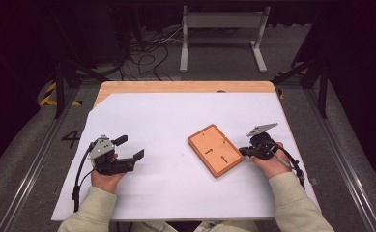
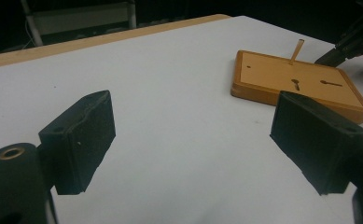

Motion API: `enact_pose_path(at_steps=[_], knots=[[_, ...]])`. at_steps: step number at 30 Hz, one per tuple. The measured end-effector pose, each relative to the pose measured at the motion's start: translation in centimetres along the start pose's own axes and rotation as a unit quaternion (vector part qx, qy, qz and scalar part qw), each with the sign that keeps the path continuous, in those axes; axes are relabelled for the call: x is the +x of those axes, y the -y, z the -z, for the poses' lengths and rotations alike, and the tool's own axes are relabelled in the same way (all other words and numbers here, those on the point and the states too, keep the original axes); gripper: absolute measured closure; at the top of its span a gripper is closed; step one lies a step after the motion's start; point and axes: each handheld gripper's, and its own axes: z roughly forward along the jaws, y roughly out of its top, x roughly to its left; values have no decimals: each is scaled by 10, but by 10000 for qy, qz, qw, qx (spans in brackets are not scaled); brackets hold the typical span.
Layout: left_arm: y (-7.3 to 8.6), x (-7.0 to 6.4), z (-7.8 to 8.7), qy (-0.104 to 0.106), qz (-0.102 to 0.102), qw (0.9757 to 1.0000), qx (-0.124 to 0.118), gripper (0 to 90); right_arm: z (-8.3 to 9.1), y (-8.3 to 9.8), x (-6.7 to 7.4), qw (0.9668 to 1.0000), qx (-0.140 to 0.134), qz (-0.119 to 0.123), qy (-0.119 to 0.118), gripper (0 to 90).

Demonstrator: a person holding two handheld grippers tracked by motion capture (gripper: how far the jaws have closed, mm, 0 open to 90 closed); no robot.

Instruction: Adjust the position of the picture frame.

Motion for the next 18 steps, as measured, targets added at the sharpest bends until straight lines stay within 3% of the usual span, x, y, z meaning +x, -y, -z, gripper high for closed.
enact_pose_path(at_steps=[5,13,18], knots=[[0,0,-1,3,-9,10000,12,141,0,-1,6,9996,43,-25,-287,900],[0,0,-1,13,7,10000,16,141,-9,-12,40,9954,291,502,-758,900],[0,0,-2,12,-8,10000,20,141,-18,-18,56,9926,392,723,-891,900]])
